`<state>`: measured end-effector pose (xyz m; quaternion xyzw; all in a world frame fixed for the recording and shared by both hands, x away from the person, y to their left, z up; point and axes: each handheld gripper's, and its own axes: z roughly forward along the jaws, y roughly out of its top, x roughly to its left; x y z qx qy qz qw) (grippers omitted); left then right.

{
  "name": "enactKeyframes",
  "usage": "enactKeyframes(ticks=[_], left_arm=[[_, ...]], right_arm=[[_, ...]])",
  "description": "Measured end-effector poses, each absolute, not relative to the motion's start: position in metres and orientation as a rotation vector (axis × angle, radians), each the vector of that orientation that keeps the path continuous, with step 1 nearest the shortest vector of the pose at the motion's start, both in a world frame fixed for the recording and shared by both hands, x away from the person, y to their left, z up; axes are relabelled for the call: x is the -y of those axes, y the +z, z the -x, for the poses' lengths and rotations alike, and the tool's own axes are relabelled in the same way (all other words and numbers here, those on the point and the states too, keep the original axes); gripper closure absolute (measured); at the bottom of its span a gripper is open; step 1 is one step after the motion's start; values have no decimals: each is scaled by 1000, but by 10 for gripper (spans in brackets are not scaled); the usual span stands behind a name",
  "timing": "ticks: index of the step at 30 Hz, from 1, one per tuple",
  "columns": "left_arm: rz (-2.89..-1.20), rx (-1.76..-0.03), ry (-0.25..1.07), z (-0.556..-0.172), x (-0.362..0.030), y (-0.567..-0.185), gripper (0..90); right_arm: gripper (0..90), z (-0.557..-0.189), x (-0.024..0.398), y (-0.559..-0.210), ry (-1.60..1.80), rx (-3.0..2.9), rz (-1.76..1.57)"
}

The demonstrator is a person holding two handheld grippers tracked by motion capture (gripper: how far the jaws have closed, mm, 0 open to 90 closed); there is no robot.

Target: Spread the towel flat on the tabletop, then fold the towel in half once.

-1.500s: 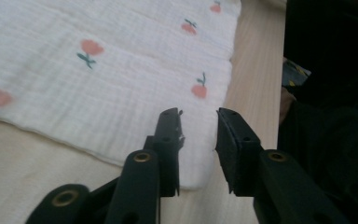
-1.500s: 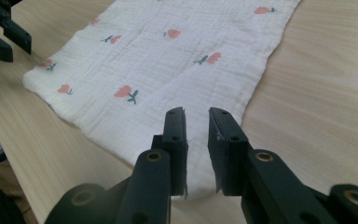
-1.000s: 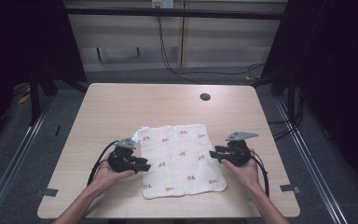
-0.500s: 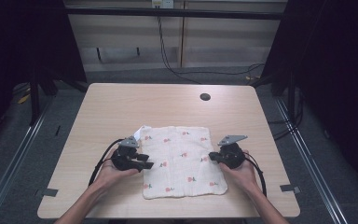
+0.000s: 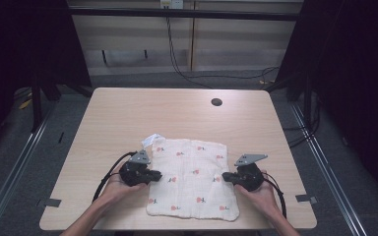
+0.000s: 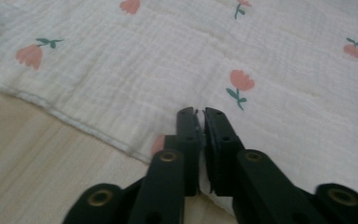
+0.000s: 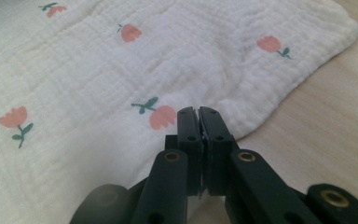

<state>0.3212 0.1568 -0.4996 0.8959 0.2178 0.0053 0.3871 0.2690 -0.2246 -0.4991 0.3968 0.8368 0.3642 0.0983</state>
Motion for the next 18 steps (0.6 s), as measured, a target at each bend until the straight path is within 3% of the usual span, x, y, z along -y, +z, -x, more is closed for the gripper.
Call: enactKeyframes(ticks=[12, 13, 18], left_arm=[[-2281, -555, -55, -310, -164, -499, 890], [-2280, -562, -56, -311, -165, -498, 816], [-2235, -598, -86, -318, -167, -498, 729]], right_arm=[[854, -263, 225, -497, 1064, -2488, -1182], [797, -264, 225, -496, 1094, -2485, -1186], [709, -280, 231, -483, 1166, -2412, -1201]])
